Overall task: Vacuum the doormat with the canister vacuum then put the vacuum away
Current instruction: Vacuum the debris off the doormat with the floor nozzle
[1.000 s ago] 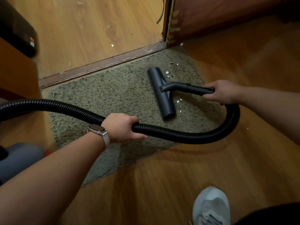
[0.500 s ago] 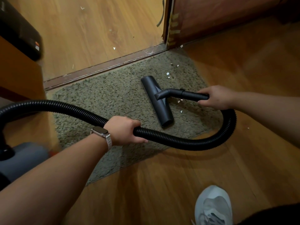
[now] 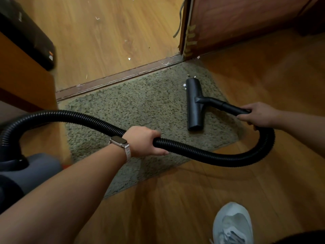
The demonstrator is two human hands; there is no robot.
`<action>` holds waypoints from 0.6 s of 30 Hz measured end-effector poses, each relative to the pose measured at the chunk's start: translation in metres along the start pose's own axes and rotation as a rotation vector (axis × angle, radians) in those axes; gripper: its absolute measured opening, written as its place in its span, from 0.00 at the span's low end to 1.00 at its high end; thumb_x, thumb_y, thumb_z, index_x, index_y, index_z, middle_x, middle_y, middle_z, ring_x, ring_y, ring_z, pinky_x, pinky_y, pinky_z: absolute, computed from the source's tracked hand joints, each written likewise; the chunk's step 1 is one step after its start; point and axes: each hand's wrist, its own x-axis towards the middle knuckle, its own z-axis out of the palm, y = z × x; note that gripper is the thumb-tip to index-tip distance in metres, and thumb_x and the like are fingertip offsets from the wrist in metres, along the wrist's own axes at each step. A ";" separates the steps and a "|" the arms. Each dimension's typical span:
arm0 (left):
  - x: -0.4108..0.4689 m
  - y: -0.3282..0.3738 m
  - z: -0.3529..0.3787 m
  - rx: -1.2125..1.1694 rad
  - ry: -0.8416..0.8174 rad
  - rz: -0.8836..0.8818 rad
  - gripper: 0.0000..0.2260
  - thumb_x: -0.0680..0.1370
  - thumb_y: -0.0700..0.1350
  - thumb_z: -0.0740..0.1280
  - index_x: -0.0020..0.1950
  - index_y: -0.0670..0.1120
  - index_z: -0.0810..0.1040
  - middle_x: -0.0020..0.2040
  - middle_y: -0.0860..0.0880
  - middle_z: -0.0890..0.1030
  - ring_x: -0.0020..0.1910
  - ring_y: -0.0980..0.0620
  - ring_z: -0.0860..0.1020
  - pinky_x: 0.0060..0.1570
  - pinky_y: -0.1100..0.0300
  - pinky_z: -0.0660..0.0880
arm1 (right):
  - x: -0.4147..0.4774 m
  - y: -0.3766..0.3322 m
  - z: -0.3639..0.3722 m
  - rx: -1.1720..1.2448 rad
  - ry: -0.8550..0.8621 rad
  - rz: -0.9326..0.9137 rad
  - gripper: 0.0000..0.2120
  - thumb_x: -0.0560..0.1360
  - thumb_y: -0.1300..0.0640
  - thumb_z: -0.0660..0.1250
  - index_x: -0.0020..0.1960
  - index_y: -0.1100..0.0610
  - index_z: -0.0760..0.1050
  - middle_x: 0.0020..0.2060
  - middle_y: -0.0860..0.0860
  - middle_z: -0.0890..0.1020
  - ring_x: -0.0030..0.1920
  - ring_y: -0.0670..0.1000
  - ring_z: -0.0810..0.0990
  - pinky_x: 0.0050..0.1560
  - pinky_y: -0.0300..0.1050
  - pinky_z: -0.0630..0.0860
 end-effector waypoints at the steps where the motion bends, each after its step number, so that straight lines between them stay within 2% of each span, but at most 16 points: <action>1: -0.001 -0.001 0.000 0.007 -0.005 0.004 0.27 0.69 0.77 0.59 0.48 0.54 0.75 0.34 0.56 0.75 0.36 0.52 0.78 0.39 0.56 0.78 | -0.001 -0.004 0.003 -0.009 -0.010 -0.004 0.16 0.81 0.49 0.65 0.66 0.53 0.75 0.39 0.56 0.81 0.32 0.53 0.81 0.30 0.43 0.75; 3: -0.003 -0.003 0.002 0.018 -0.021 0.013 0.28 0.69 0.77 0.59 0.46 0.54 0.75 0.33 0.56 0.75 0.36 0.52 0.78 0.39 0.57 0.78 | -0.003 -0.015 0.010 -0.036 -0.028 -0.033 0.17 0.81 0.49 0.65 0.67 0.52 0.74 0.39 0.54 0.80 0.31 0.52 0.80 0.28 0.40 0.74; 10: -0.004 -0.005 0.010 0.057 -0.034 0.036 0.29 0.68 0.78 0.58 0.47 0.53 0.74 0.35 0.55 0.75 0.36 0.51 0.77 0.39 0.56 0.78 | 0.000 -0.036 0.019 -0.144 -0.078 -0.103 0.15 0.81 0.47 0.64 0.65 0.50 0.76 0.43 0.54 0.82 0.36 0.52 0.80 0.36 0.45 0.73; 12: -0.004 -0.005 0.011 0.051 -0.033 0.031 0.29 0.68 0.78 0.58 0.47 0.53 0.74 0.35 0.55 0.74 0.37 0.50 0.78 0.39 0.56 0.77 | 0.000 -0.033 0.015 -0.133 -0.080 -0.097 0.16 0.81 0.47 0.64 0.67 0.49 0.75 0.43 0.54 0.82 0.35 0.52 0.80 0.34 0.44 0.73; 15: -0.003 -0.003 0.013 0.021 -0.043 0.019 0.29 0.68 0.78 0.58 0.46 0.53 0.74 0.34 0.55 0.74 0.38 0.50 0.79 0.41 0.56 0.78 | -0.003 -0.022 0.006 -0.074 -0.039 -0.069 0.18 0.81 0.49 0.64 0.70 0.50 0.73 0.42 0.53 0.82 0.34 0.52 0.81 0.31 0.41 0.75; 18: -0.001 -0.002 0.014 -0.009 -0.047 0.002 0.30 0.68 0.78 0.56 0.47 0.53 0.75 0.33 0.55 0.75 0.36 0.51 0.78 0.40 0.55 0.79 | -0.003 -0.005 -0.004 -0.067 0.017 -0.021 0.18 0.81 0.50 0.65 0.70 0.51 0.73 0.39 0.54 0.82 0.33 0.54 0.83 0.33 0.44 0.75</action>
